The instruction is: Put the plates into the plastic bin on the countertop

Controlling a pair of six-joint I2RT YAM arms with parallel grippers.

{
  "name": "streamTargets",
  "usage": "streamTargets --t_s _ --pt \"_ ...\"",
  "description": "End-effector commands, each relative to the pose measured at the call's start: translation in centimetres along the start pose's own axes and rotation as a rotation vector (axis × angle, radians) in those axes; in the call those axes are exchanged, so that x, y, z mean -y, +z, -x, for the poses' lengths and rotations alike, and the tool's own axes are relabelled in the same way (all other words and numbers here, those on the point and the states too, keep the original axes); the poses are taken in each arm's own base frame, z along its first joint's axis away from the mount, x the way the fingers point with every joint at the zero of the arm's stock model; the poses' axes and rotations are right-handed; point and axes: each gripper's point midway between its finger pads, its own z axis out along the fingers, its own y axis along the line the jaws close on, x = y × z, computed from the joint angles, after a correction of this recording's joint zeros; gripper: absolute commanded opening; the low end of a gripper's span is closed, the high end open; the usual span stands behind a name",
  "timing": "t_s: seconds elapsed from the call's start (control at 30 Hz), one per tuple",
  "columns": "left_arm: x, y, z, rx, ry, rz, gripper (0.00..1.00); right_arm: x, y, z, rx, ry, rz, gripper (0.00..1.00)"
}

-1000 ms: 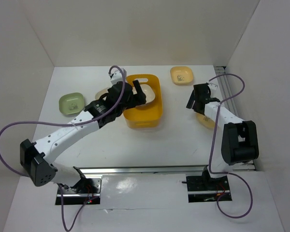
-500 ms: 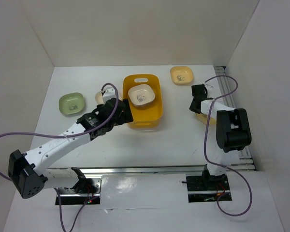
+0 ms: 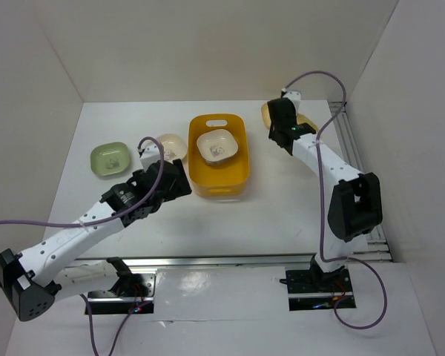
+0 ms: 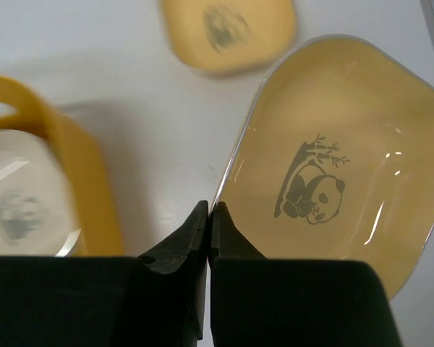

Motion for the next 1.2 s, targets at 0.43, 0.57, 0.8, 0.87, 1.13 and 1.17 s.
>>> streamTargets --t_s 0.43,0.57,0.8,0.87,1.13,1.17 --pt "-1.7 -2.3 0.4 0.036 -0.093 0.008 1.0 -23.5 -10.9 2.4 0.212 -0.532 0.534 0.0" --pt "-2.0 -2.4 0.0 0.022 -0.088 0.007 1.0 -25.2 -9.4 -0.7 0.168 -0.615 0.56 0.0" --pt "-2.4 -2.4 -0.2 0.025 -0.083 0.019 1.0 -27.0 -8.0 -3.0 0.154 -0.708 0.605 0.0" --pt "-2.3 -2.7 -0.1 0.023 -0.089 0.006 1.0 -27.2 -7.8 -3.1 0.152 -0.709 0.605 0.0" --pt "-2.5 -2.7 -0.2 0.029 -0.094 -0.001 1.0 -29.2 -10.3 -1.5 0.256 -0.706 0.667 1.0" --pt "-2.7 -2.6 -0.5 0.024 -0.089 0.005 1.0 -29.3 -10.9 -1.4 0.269 -0.703 0.678 1.0"
